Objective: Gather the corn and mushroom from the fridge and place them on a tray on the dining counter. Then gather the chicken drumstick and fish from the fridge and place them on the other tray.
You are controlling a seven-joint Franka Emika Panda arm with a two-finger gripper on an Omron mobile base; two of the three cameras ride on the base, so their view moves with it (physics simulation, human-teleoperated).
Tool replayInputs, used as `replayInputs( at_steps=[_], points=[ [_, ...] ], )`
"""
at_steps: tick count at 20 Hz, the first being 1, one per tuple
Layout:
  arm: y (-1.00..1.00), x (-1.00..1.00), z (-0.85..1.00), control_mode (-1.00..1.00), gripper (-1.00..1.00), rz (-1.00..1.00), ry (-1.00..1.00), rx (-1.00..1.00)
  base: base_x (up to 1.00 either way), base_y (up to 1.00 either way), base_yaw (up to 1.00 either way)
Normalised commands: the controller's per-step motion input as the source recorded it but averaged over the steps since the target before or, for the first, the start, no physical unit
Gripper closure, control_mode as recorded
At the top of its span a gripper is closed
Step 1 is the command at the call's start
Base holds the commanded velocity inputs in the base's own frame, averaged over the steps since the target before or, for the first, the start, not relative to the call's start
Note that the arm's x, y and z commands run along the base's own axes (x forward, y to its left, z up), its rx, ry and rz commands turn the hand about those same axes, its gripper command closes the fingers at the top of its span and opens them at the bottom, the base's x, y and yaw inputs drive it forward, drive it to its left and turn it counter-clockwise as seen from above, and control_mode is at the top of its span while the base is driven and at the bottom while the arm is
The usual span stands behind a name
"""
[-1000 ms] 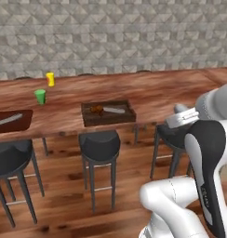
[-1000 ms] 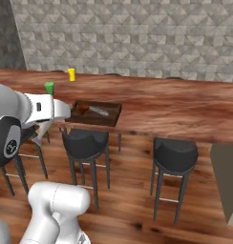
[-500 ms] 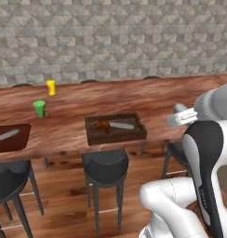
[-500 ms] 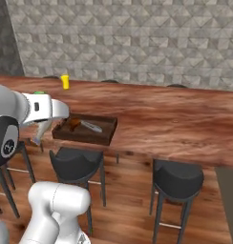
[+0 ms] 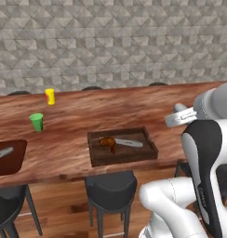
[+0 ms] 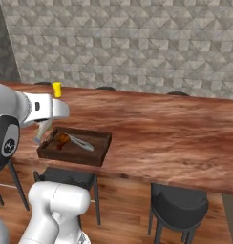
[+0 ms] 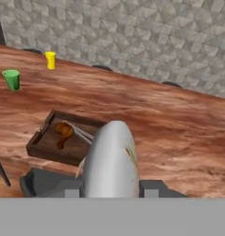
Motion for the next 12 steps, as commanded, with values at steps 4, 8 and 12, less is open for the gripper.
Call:
replayInputs(
  at_steps=[4,8,12],
  points=[
    [0.00,0.00,0.00,1.00,1.00,0.00,0.00,0.00,0.37,0.15,0.02],
    [0.00,0.00,0.00,1.00,1.00,0.00,0.00,0.00,0.51,0.18,0.03],
    [0.00,0.00,0.00,1.00,1.00,0.00,0.00,0.00,0.54,0.19,0.03]
  ],
)
